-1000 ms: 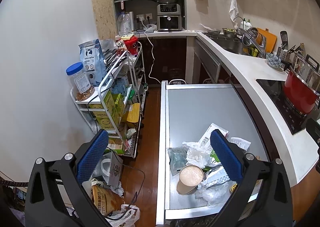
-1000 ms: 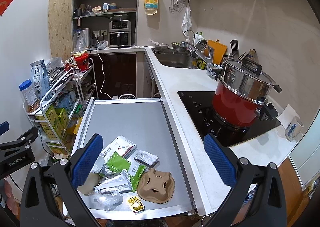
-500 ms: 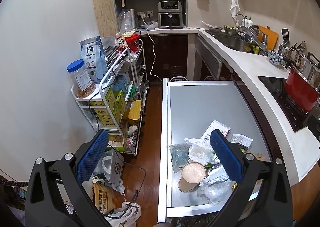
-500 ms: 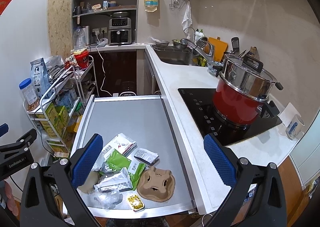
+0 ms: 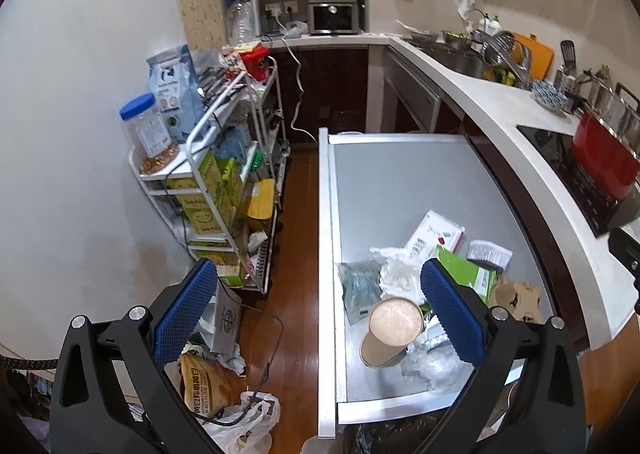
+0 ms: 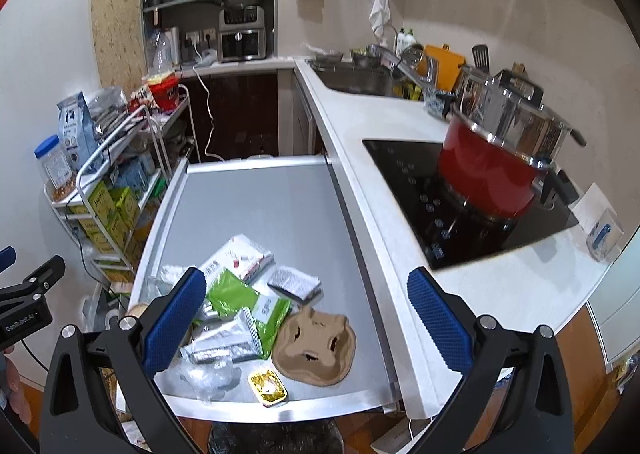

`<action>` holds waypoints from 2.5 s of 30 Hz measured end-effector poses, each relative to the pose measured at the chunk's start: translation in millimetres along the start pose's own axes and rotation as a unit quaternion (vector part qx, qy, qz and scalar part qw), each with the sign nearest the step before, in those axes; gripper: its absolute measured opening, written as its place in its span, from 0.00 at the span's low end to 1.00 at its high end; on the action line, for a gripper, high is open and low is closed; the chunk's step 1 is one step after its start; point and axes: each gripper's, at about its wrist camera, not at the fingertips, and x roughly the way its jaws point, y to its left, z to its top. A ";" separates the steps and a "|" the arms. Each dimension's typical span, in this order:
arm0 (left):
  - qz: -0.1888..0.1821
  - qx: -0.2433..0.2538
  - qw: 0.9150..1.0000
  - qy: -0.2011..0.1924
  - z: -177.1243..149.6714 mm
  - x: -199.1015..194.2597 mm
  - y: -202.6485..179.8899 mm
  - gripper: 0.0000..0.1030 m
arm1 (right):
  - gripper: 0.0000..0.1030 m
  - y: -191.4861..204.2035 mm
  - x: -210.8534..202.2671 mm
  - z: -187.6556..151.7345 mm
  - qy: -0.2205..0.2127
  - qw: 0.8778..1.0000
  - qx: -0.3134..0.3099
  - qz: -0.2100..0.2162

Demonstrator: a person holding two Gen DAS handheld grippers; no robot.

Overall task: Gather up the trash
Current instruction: 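Move both grippers toward the trash pile on the grey counter, then grasp the brown paper cup with the left gripper while the right grasps the tan pulp carton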

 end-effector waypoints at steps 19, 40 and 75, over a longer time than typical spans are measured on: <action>-0.090 0.042 0.993 0.055 -40.8 57.1 -25.6 0.98 | 0.91 3.2 136.1 -60.3 0.178 0.984 0.013 -0.006; -0.096 0.056 0.990 0.090 -50.5 96.9 -40.6 0.98 | 0.91 -6.9 175.3 -68.5 0.226 0.973 0.039 -0.019; -0.166 0.028 0.976 0.140 -51.1 110.7 -26.0 0.48 | 0.66 -14.2 166.3 -64.5 0.210 0.977 0.037 0.006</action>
